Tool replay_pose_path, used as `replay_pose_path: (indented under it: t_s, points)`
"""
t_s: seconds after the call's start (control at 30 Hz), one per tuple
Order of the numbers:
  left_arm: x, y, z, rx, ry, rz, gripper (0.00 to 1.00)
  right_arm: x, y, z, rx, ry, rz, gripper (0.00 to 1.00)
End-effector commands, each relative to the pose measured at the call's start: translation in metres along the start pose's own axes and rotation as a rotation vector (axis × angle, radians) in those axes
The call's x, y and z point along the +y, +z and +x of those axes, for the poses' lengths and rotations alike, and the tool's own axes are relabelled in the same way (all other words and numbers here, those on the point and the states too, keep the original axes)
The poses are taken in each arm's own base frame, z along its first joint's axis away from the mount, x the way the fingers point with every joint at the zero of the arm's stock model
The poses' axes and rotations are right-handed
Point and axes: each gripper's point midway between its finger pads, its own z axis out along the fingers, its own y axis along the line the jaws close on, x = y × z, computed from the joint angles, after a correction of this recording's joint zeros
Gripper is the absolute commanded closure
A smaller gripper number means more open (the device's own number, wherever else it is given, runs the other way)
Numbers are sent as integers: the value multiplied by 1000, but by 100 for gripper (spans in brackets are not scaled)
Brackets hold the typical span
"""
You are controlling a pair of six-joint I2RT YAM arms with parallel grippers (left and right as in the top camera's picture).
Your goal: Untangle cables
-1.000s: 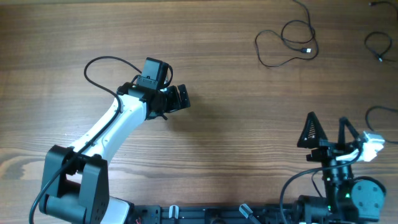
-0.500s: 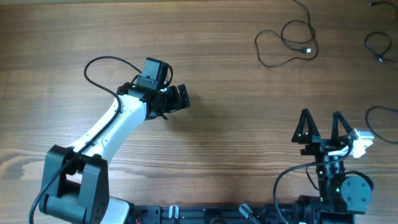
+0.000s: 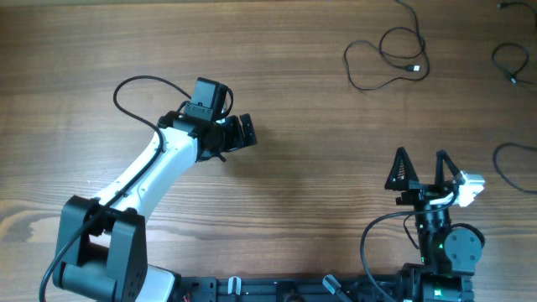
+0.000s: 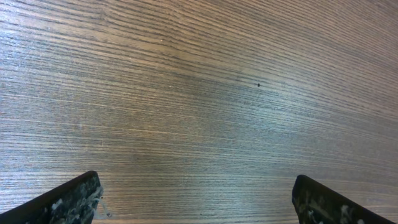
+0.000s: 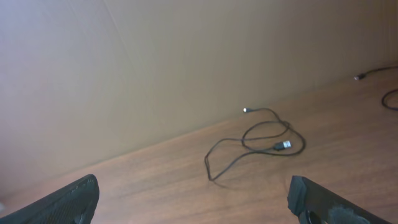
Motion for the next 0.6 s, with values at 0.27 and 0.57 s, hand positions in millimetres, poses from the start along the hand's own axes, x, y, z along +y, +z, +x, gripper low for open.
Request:
replay_pose_path:
  t_s: [0.27, 0.57]
  points:
    - [0, 0, -2, -7, 4, -7, 0, -1, -1, 15, 56, -144, -12, 0]
    - [0, 0, -2, -7, 4, -7, 0, 0, -1, 15, 56, -157, -19, 0]
